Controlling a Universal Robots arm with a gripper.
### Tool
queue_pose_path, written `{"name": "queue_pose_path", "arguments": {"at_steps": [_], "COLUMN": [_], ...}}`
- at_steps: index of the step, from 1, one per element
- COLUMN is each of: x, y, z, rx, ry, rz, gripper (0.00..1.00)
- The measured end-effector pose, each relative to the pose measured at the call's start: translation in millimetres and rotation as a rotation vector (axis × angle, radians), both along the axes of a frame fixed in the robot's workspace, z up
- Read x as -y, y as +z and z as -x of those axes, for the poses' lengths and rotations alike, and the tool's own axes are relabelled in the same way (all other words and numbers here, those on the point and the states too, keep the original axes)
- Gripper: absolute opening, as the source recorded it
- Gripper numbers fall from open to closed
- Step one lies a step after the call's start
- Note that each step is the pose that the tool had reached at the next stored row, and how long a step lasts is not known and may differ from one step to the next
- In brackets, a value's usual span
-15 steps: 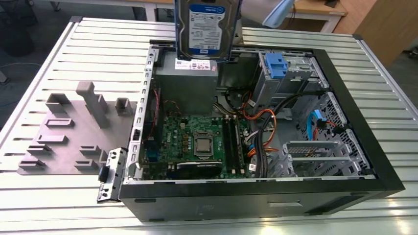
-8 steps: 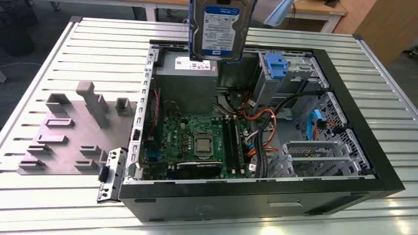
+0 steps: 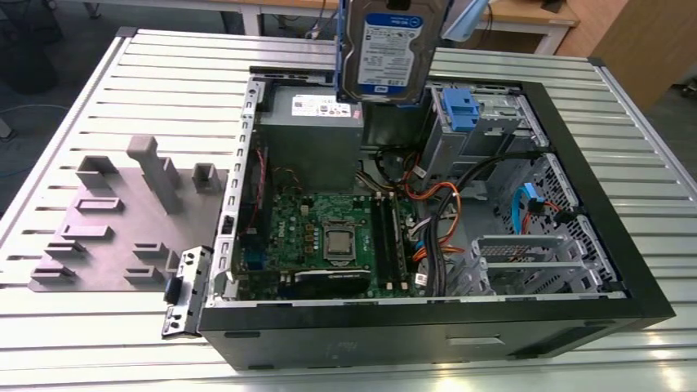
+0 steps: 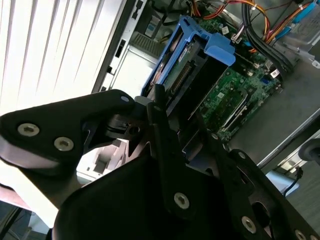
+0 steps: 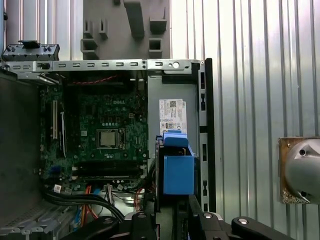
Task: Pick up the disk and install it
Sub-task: 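Pick up the disk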
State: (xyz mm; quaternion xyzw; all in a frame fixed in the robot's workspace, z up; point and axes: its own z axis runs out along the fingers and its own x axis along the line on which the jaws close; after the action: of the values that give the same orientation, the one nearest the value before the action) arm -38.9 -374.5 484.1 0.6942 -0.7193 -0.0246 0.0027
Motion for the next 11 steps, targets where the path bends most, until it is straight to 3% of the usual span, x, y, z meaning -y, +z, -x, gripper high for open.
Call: {"name": "queue_pose_path", "arguments": {"at_steps": [11], "x": [1.3], "y": [-0.2], "z": [-1.5], "rx": [0.0000], "ry": [0.000], "rz": [0.0007], "gripper": [0.35]}}
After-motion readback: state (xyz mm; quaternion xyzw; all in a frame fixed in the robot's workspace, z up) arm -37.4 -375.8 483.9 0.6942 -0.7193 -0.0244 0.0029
